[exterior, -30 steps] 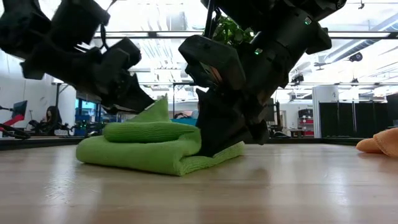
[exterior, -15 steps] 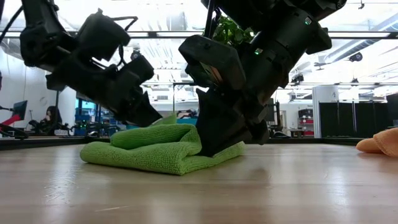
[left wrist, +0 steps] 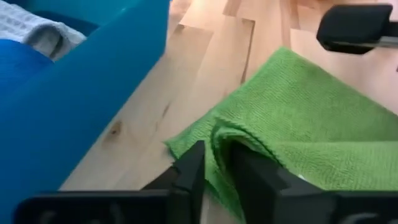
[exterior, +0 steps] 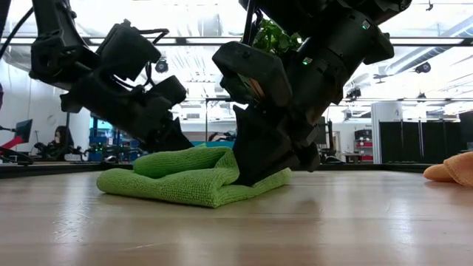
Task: Fold microfiber towels
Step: Fold the green microfiber towel
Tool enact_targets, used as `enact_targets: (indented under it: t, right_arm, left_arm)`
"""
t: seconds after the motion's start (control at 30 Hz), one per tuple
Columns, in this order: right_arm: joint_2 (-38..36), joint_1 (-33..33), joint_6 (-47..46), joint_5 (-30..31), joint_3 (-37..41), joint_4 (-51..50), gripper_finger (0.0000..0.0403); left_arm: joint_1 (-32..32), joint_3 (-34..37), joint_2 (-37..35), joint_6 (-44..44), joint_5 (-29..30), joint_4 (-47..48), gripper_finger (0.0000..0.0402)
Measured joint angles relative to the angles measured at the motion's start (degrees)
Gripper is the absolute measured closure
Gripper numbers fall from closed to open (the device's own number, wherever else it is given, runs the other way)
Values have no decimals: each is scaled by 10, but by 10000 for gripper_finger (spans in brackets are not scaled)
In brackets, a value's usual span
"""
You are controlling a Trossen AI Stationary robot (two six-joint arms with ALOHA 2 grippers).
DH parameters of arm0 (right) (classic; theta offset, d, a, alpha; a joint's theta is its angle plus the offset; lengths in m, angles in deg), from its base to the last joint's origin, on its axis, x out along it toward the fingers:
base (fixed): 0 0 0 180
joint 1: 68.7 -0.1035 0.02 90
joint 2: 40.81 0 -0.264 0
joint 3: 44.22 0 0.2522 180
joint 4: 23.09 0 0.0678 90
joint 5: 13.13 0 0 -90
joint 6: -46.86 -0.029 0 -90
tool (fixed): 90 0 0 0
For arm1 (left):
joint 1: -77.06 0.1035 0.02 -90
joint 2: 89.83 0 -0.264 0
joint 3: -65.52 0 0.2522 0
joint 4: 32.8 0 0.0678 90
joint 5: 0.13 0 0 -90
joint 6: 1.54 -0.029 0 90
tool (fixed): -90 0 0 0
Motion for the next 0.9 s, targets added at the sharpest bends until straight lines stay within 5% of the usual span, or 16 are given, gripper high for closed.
enact_targets:
  t: [0.27,0.63,0.9]
  right_arm:
    - [-19,-1,7,7,3,-22,390]
    - [-43,-2,4,19,2,-78,390]
    - [-45,-2,2,20,-11,-79,390]
  left_arm:
    - [1,-1,-61,2,-23,11,256]
    - [0,1,-166,2,-26,152,249]
    - [0,-2,-150,1,-28,151,249]
